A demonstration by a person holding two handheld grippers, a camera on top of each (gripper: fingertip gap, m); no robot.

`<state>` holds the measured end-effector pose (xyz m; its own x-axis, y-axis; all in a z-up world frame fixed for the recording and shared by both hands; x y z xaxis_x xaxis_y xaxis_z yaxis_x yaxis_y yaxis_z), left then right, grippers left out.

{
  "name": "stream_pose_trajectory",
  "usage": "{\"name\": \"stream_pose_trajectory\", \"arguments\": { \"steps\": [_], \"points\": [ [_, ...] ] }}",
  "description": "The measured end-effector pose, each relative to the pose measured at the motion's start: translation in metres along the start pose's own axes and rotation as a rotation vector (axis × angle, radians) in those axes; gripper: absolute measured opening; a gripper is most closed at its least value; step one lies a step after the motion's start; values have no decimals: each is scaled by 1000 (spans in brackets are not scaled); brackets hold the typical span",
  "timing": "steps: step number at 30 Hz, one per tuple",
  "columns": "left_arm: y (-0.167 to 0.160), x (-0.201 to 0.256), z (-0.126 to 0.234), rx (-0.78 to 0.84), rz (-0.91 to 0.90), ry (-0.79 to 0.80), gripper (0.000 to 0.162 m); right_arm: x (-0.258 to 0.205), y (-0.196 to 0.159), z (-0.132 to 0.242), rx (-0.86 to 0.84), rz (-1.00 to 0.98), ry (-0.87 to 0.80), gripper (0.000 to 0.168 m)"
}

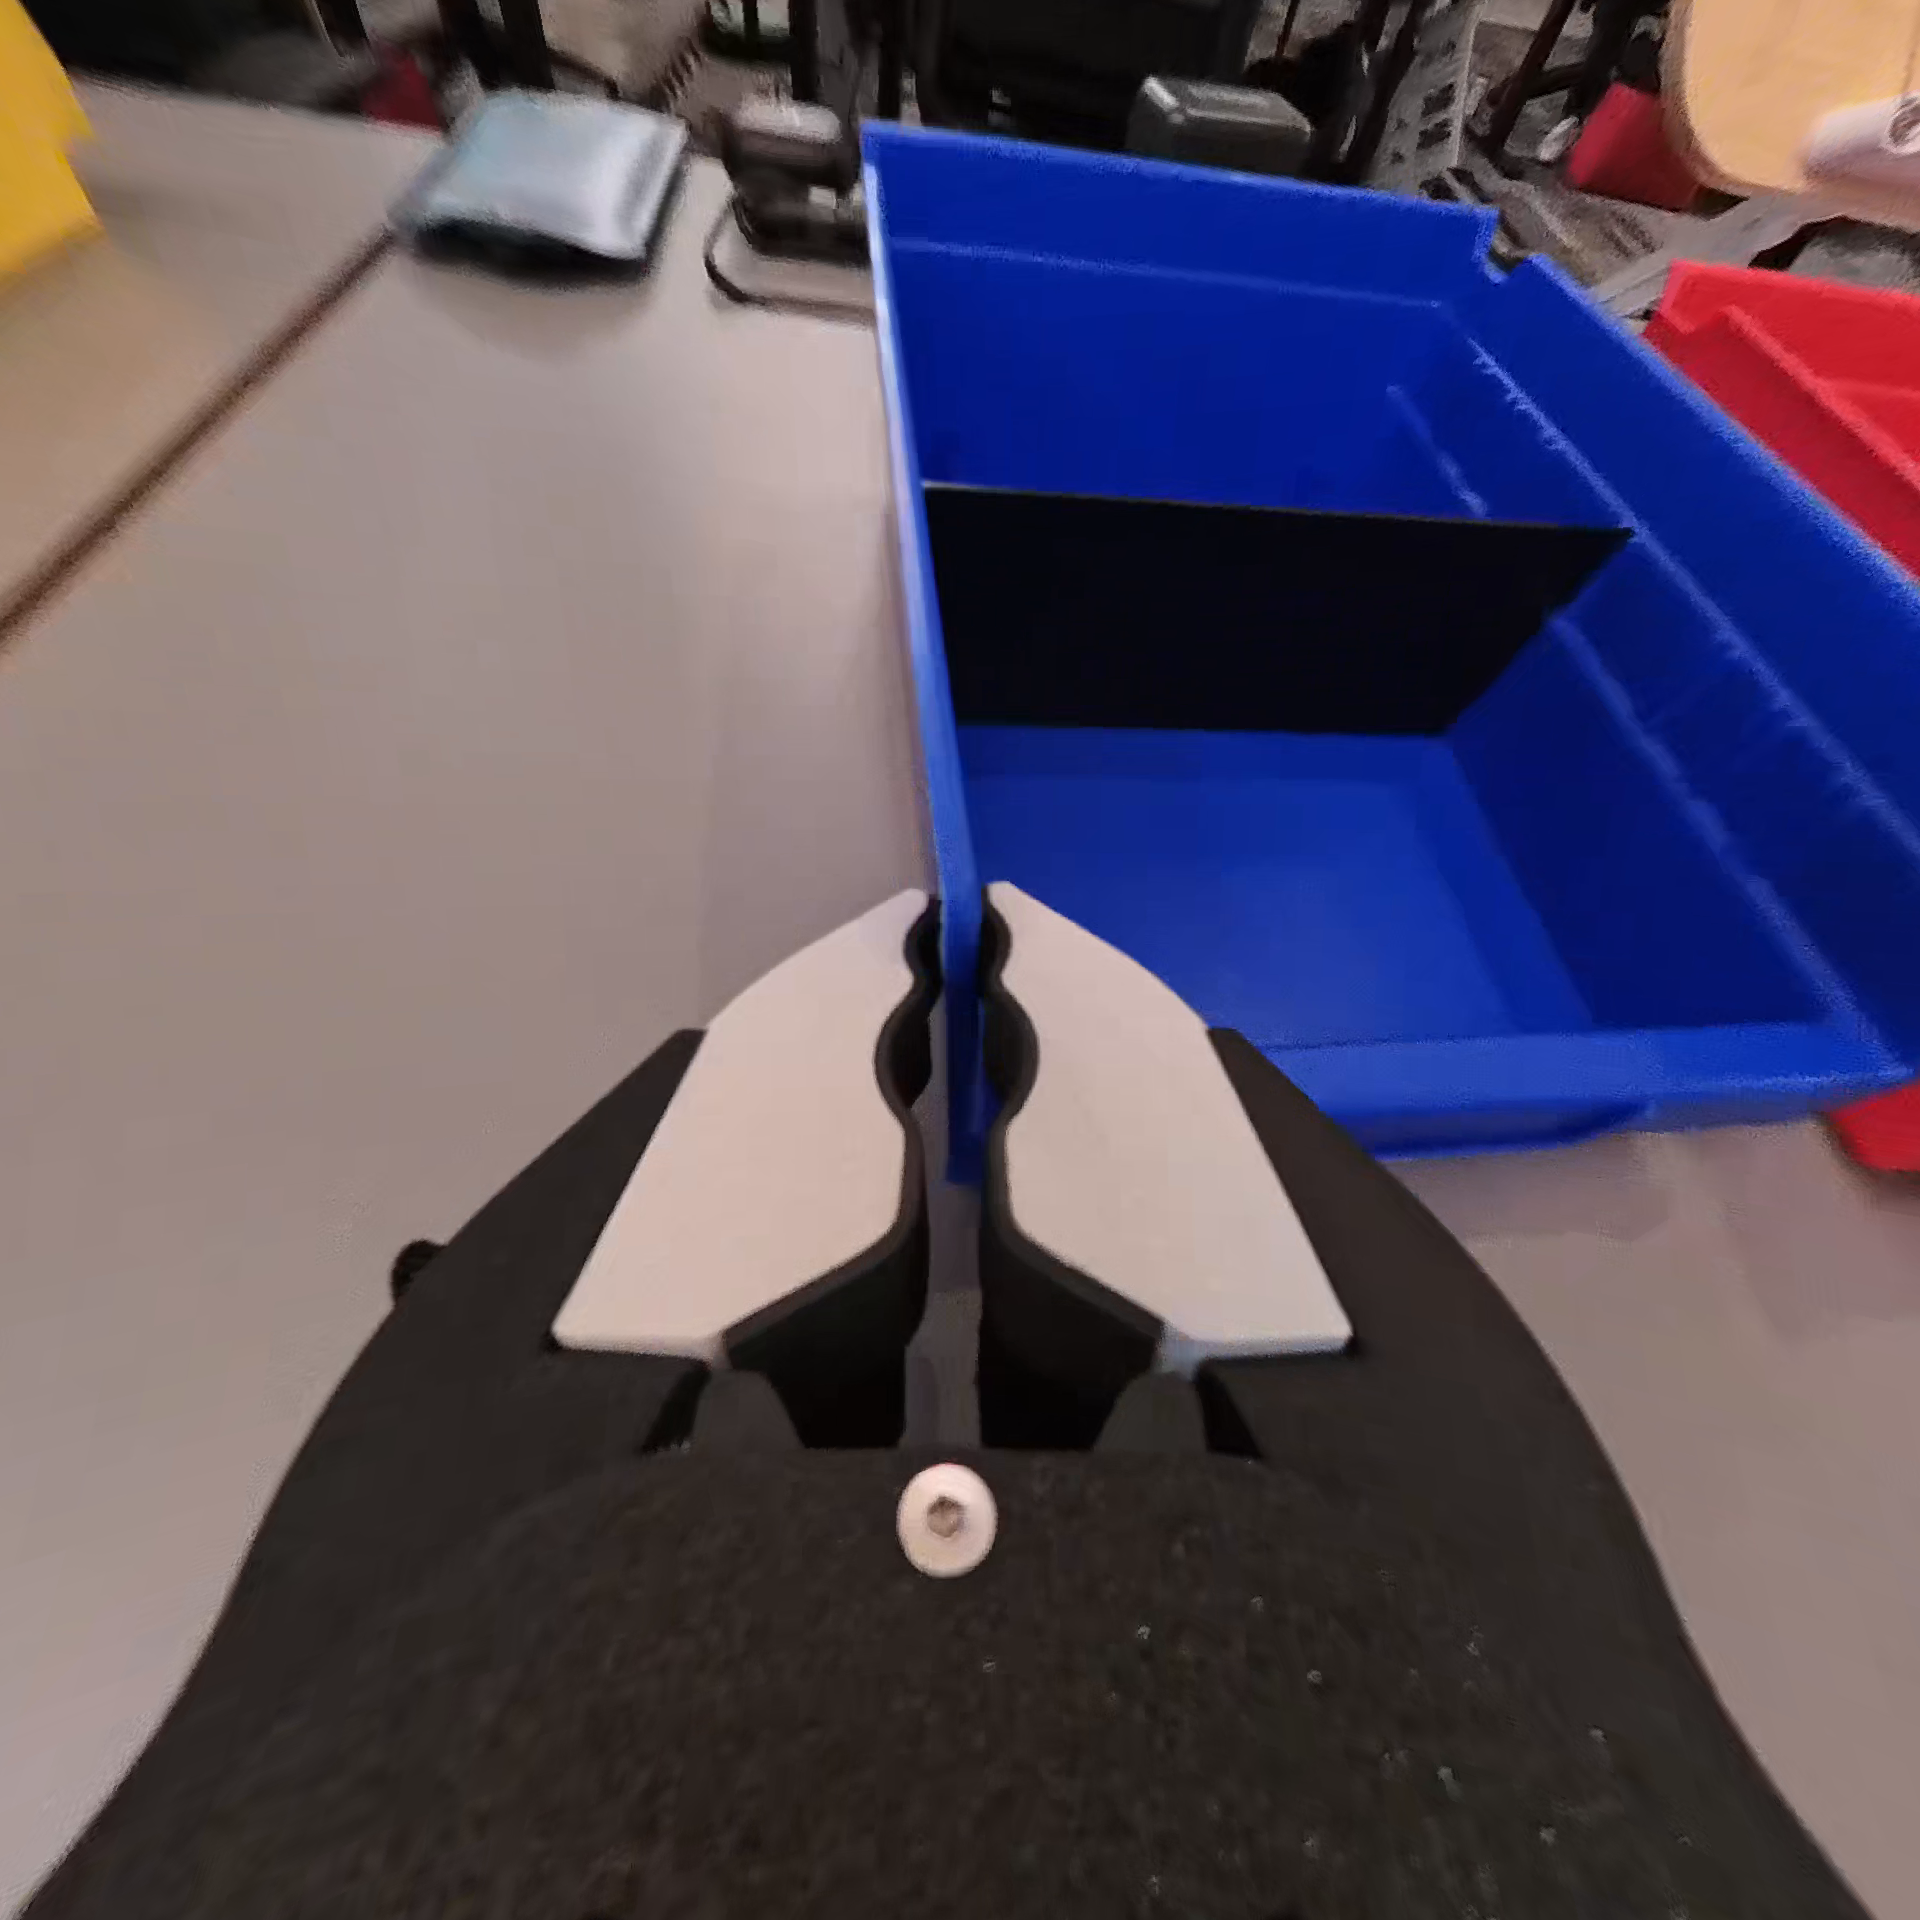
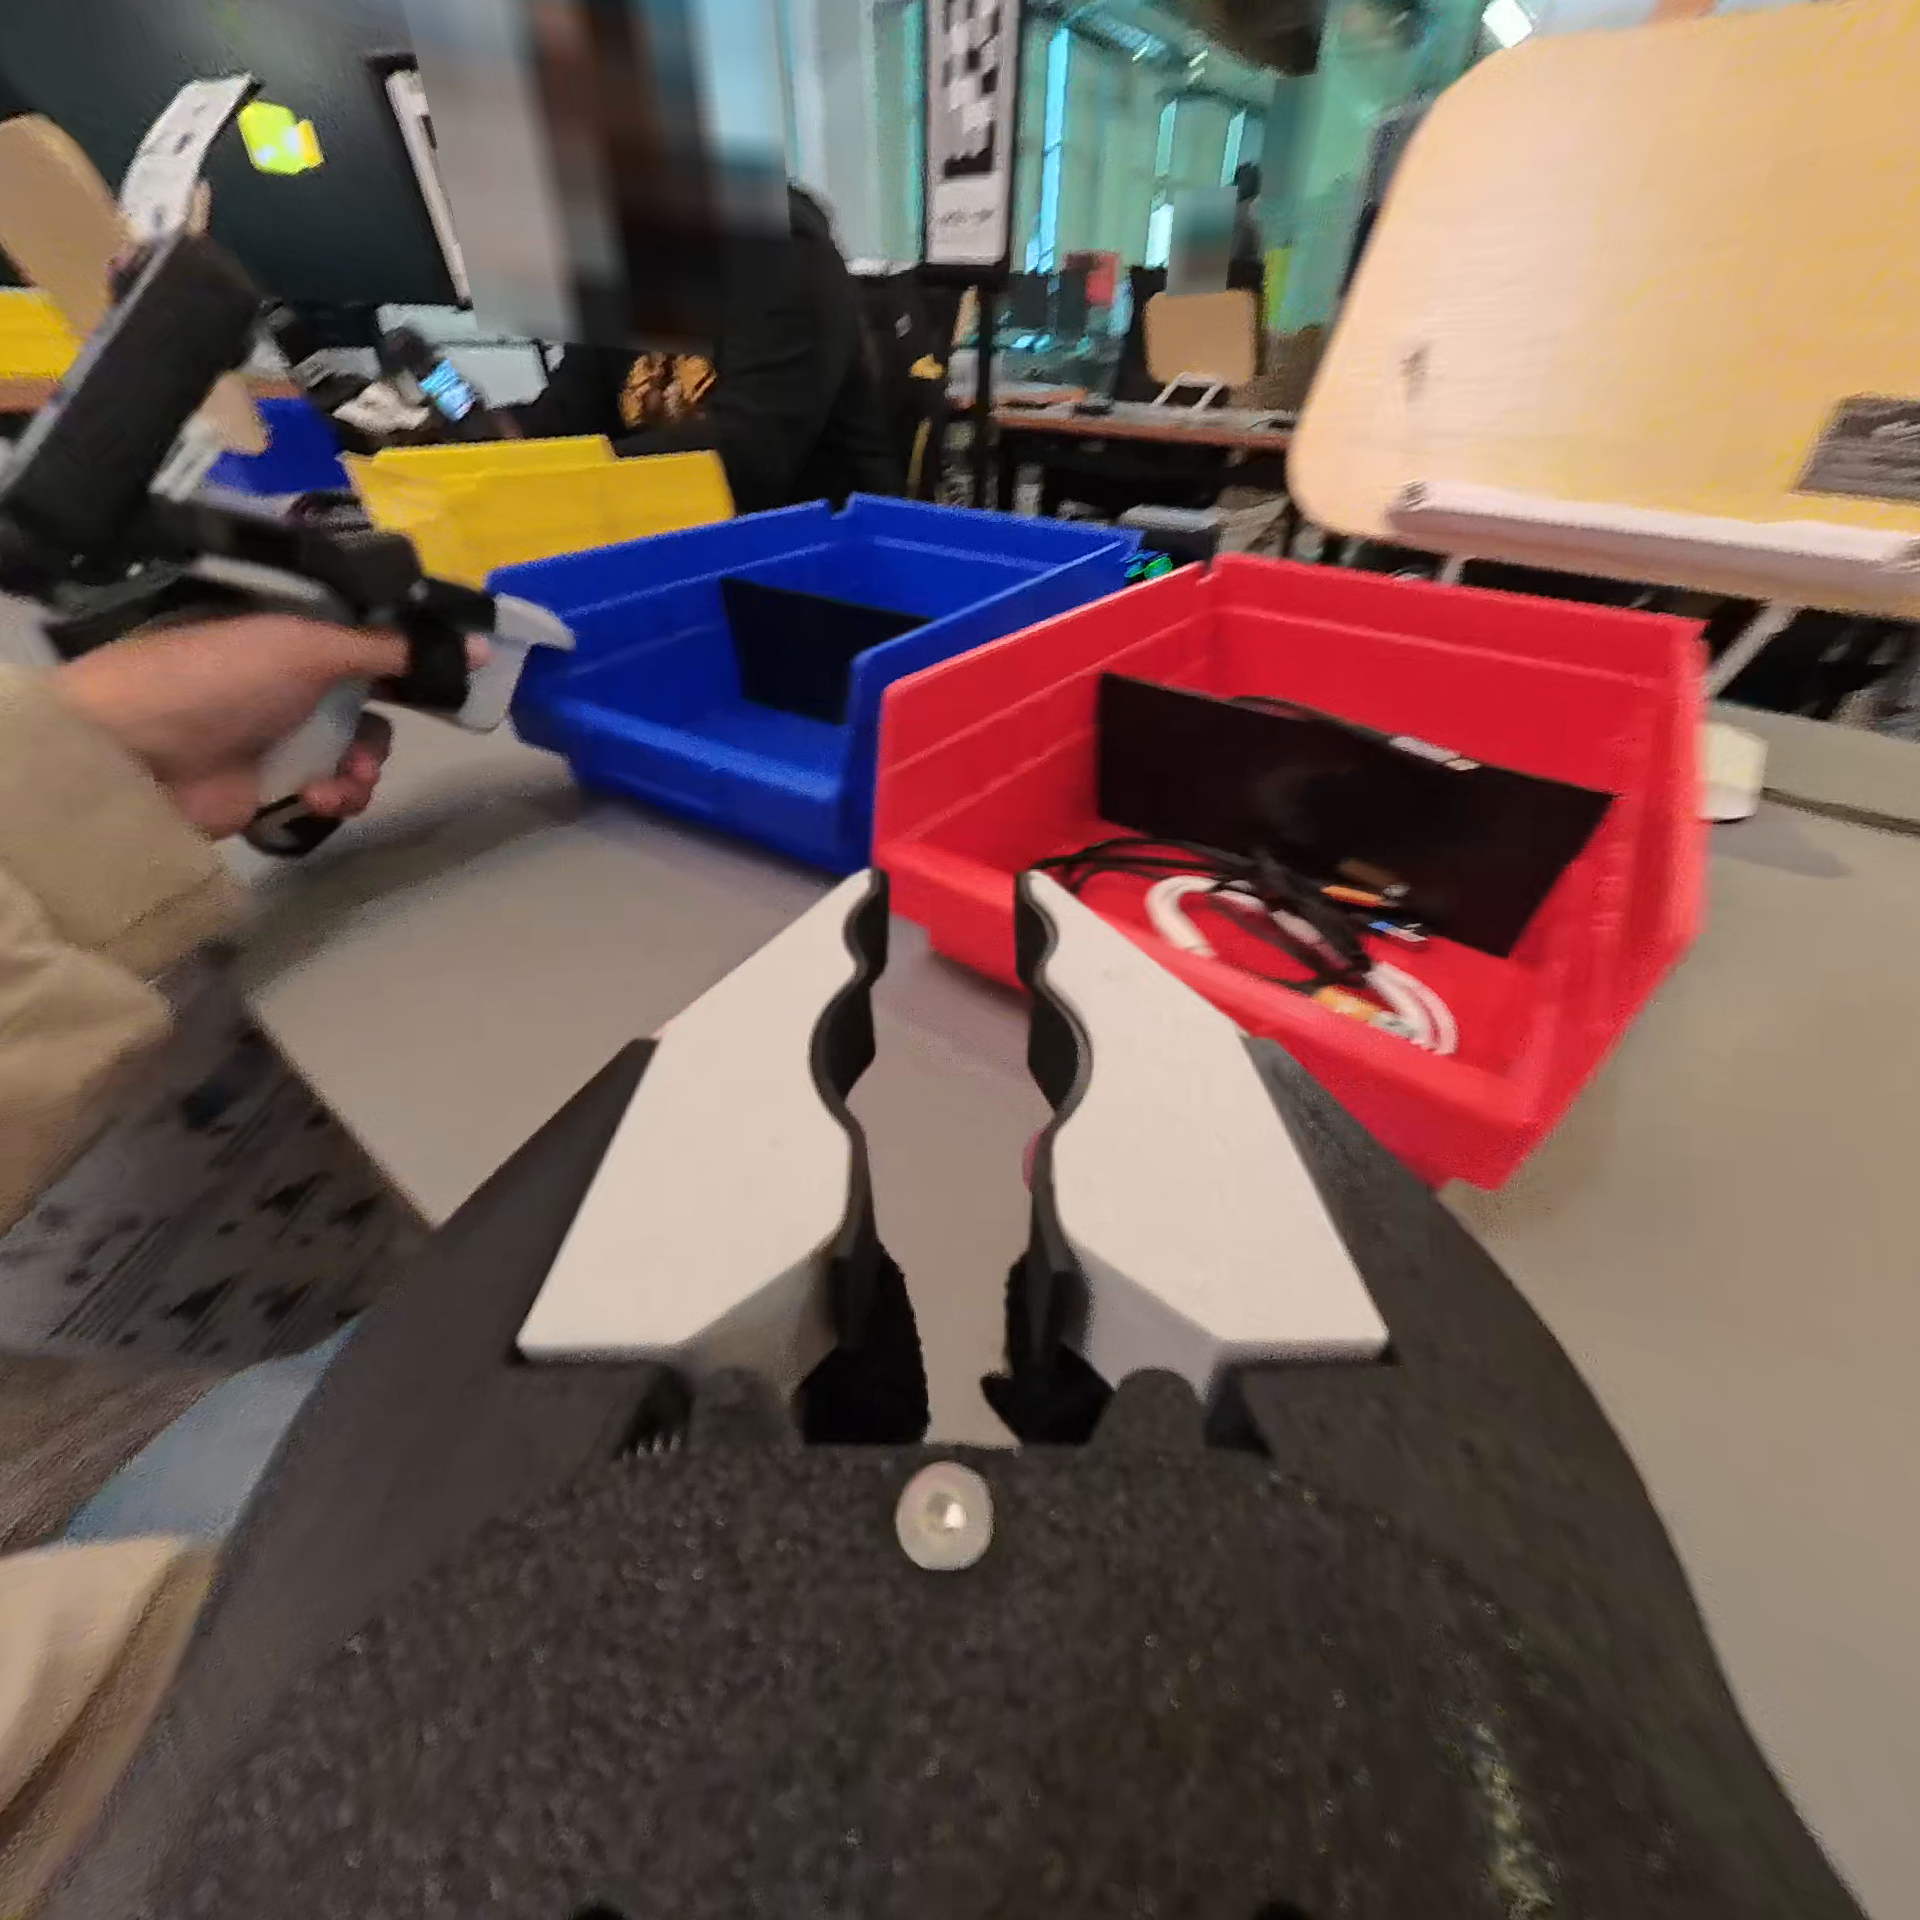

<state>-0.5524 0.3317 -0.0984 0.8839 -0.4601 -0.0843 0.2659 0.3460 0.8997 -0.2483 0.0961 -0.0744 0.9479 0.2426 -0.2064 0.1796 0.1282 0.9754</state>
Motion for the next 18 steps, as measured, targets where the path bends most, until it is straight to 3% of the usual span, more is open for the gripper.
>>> {"name": "stream_pose_trajectory", "arguments": {
  "steps": [8, 11, 15, 16, 17, 18],
  "points": [
    [-31, 59, 90, -167, -106, 33, 6, -38, -28, -14, -167, 62, 125, 46],
    [-41, 85, 123, -246, -121, 69, 7, -43, -31, -22, -175, 43, 110, 53],
    [-55, 130, 161, -234, -142, 82, 9, -41, -28, -37, -152, 37, 44, 55],
    [-59, 139, 169, -228, -158, 92, 9, -40, -28, -40, -155, 32, 28, 52],
    [-63, 146, 178, -221, -176, 105, 10, -36, -28, -42, -160, 38, -11, 38],
    [-67, 152, 185, -210, -190, 116, 10, -30, -27, -42, -151, 54, -84, 13]
  ]
}}
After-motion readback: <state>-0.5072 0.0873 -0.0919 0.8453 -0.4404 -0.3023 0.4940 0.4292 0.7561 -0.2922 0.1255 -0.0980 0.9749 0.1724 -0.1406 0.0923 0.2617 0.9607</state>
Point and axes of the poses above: each gripper's, where its closed fingertips meet, z back along the fingers, y out of its top, x = y × z across the jaws, the point moved 7 cm from there along z, back along the fingers, and after that the axes turned 13 degrees about -z, right-handed, at the moved point
